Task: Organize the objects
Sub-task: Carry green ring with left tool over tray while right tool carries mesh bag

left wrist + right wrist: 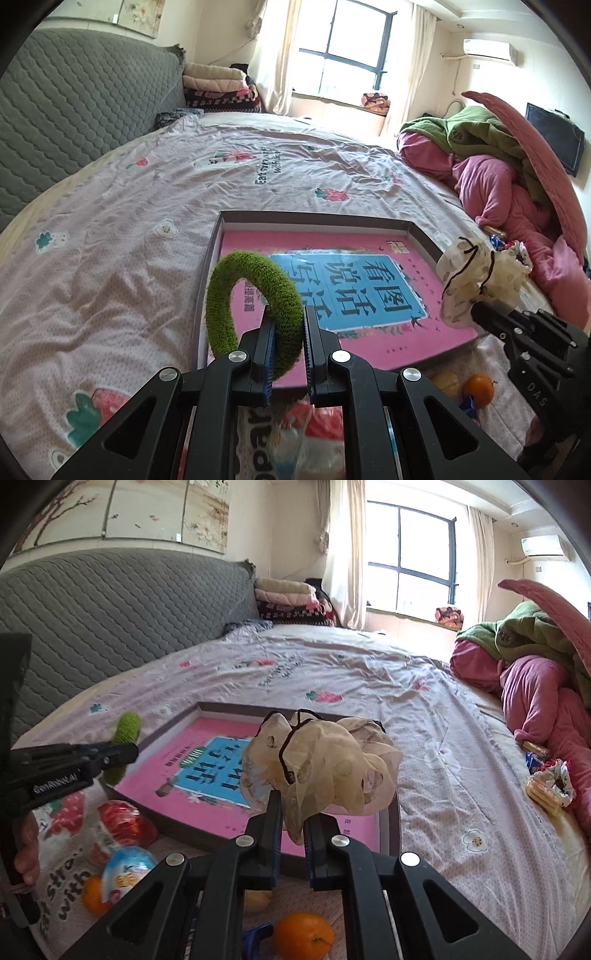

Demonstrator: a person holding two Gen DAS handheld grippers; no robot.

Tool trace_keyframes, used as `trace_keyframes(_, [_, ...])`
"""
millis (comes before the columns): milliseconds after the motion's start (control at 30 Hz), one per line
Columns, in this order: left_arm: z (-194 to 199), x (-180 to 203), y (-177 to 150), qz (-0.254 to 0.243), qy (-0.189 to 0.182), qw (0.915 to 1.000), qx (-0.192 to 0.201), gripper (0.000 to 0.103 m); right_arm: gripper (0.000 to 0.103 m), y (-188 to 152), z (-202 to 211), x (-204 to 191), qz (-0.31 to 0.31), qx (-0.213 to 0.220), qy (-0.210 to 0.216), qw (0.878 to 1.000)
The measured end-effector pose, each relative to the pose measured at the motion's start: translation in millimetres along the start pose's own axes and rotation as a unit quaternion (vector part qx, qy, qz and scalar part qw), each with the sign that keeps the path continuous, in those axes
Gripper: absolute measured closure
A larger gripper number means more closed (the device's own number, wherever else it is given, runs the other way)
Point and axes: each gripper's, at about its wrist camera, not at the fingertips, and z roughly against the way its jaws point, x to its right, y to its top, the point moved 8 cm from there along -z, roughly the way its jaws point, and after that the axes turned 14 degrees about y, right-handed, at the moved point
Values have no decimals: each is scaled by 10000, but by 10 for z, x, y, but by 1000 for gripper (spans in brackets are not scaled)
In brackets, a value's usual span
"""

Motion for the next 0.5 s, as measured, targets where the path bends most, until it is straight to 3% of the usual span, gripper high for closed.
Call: trace_keyframes(500, [-483,77,-97,-128,-95,9977,-661,89,92,-166,-260,169,-417,-467,82,9980])
